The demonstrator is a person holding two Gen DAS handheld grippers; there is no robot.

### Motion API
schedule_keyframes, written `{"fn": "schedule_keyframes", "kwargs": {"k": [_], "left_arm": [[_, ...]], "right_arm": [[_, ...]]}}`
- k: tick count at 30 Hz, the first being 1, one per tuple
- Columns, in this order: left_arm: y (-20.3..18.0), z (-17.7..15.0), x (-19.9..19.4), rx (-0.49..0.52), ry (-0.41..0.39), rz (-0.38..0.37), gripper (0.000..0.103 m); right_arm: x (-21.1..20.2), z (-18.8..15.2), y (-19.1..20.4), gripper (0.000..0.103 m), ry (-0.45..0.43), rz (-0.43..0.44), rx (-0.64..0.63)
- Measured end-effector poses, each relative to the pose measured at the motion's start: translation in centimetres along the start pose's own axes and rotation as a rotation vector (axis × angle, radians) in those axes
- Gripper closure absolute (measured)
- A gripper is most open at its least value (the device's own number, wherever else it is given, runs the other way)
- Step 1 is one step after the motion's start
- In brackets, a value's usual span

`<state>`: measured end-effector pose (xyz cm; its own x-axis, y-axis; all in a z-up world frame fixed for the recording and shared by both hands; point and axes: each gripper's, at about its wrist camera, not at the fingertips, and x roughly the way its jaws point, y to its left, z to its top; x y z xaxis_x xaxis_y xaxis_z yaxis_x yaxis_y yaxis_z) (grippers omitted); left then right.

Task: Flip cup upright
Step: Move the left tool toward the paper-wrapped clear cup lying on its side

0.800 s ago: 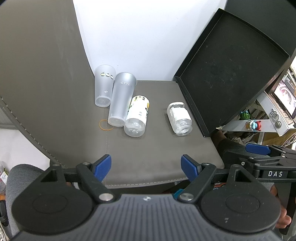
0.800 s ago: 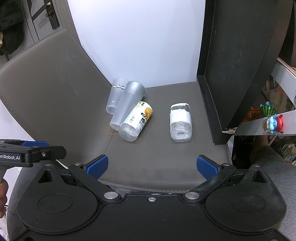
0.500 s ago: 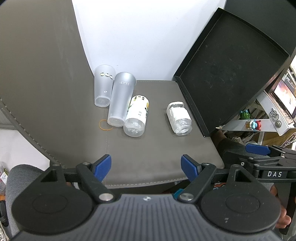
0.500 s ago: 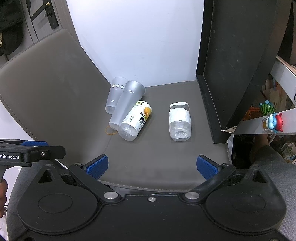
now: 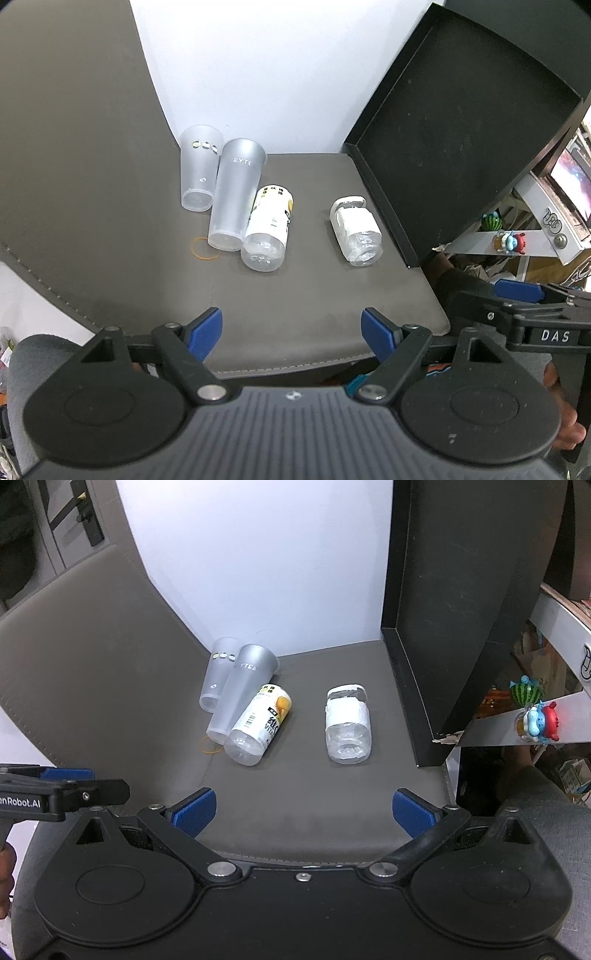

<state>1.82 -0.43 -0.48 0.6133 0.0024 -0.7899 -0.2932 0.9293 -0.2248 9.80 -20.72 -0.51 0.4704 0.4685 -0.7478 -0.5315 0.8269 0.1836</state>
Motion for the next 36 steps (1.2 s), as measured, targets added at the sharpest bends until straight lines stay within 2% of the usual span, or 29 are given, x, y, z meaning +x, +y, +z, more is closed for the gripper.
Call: {"fn": "schedule_keyframes", "kwargs": {"k": [10, 23, 36], "left_arm": [[-0.8, 1.1, 2.0, 0.02, 0.023, -0.014, 0.022], [-2.0, 3.3, 6.0, 0.019, 0.069, -0.049, 0.022], [-3.8, 5.8, 10.3, 0.014, 0.109, -0.084, 0.022]], "right_arm": [[1.1, 0.7, -1.7, 0.0, -0.011, -0.021, 0.047], [3.1, 1.1, -5.4, 0.0, -0.027, -0.022, 0.182], [5.5, 1.4, -7.5, 0.003, -0.013, -0.018, 0.25]]}}
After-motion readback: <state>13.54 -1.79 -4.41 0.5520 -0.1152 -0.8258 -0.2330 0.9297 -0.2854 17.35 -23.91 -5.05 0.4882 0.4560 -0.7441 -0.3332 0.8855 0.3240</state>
